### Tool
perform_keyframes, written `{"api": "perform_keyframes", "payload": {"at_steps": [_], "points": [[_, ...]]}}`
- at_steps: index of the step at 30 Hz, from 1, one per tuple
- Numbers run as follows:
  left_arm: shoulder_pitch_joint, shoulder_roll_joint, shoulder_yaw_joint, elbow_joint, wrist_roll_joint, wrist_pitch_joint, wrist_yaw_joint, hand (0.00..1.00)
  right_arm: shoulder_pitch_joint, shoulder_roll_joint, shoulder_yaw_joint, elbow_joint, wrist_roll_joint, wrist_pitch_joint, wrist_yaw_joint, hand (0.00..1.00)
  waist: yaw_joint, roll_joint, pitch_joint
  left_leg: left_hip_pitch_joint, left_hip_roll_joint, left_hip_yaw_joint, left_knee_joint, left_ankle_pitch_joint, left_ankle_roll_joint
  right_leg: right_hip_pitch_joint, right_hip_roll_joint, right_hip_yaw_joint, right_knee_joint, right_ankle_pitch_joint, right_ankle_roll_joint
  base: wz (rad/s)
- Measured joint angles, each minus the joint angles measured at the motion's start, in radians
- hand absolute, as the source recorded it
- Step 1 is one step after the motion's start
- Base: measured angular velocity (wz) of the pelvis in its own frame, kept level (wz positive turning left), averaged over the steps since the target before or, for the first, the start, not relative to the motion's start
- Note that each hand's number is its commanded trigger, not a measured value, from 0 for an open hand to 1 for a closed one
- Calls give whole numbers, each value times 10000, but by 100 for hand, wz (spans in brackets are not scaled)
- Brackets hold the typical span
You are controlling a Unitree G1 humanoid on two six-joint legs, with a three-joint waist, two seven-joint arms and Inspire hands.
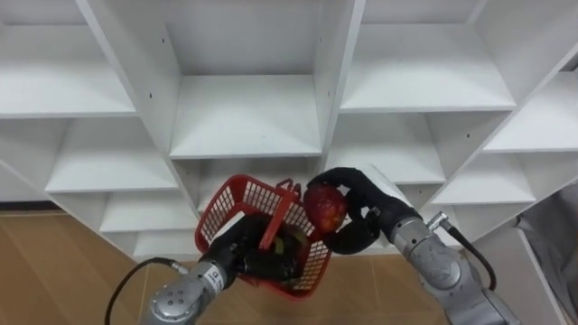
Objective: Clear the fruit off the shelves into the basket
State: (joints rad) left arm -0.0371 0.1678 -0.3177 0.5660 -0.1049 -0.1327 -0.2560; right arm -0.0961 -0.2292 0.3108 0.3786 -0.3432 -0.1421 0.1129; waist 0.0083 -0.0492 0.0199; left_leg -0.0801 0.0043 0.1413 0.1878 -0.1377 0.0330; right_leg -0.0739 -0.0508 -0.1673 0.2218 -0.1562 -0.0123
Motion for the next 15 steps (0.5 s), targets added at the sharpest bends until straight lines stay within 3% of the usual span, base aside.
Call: {"api": "perform_keyframes", "payload": {"at_steps": [3, 6, 15], "points": [[1, 4, -2, 0, 0, 0, -25, 100, 0, 0, 44, 0, 0, 0, 43, 100, 0, 13, -72, 29, 1, 0, 1, 1, 0, 20, 0, 3, 14, 1, -2, 0], [0, 3, -3, 0, -3, -1, -78, 100, 0, -7, 69, 10, 2, 0, 106, 100, 2, 37, -94, 48, 2, -3, 12, 1, 0, 45, 0, 1, 31, 4, -5, 0], [-1, 13, -3, -642, -13, -42, -160, 100, 0, -6, 219, 261, 11, -2, 100, 100, 27, 83, -75, 50, 11, -4, 5, 1, 1, 31, 3, -6, 70, 6, -8, 0]]}}
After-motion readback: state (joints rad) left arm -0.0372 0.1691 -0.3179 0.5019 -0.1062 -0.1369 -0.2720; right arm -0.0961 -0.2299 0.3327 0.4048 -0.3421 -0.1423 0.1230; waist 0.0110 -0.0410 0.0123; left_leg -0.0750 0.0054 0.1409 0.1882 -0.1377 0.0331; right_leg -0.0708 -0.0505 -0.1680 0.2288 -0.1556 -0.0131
